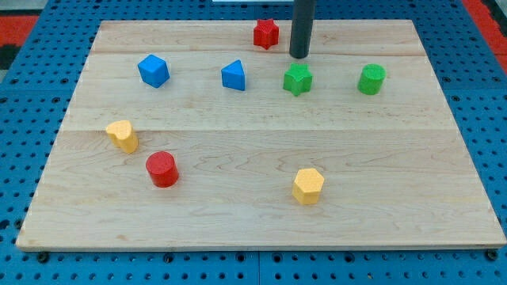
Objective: Push the red star towards the bottom center
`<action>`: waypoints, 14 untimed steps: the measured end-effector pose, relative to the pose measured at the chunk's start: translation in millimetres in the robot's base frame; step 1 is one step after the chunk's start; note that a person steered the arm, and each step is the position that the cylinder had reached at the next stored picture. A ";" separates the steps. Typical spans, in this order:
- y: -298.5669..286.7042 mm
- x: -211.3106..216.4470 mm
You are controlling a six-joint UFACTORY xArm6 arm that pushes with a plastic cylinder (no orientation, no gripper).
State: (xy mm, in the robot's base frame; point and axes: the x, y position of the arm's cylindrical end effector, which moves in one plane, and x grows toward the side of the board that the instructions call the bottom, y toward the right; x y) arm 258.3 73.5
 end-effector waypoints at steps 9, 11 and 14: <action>-111.5 -16.1; -171.1 18.2; -162.5 46.2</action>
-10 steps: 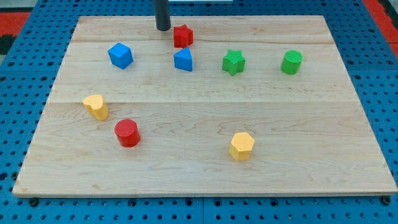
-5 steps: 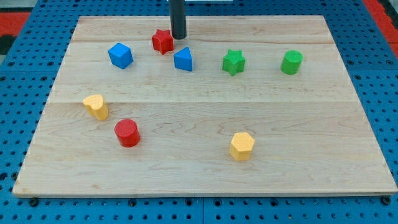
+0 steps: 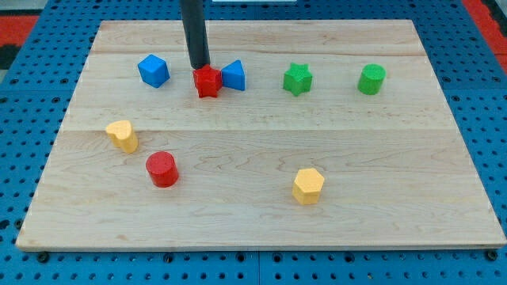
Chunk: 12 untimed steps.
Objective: Push the red star towards the bottom center
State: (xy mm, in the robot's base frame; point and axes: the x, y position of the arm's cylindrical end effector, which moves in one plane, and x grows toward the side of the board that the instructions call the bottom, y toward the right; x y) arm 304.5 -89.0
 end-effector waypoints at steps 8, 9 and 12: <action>106.2 155.3; 142.7 159.5; 108.0 199.5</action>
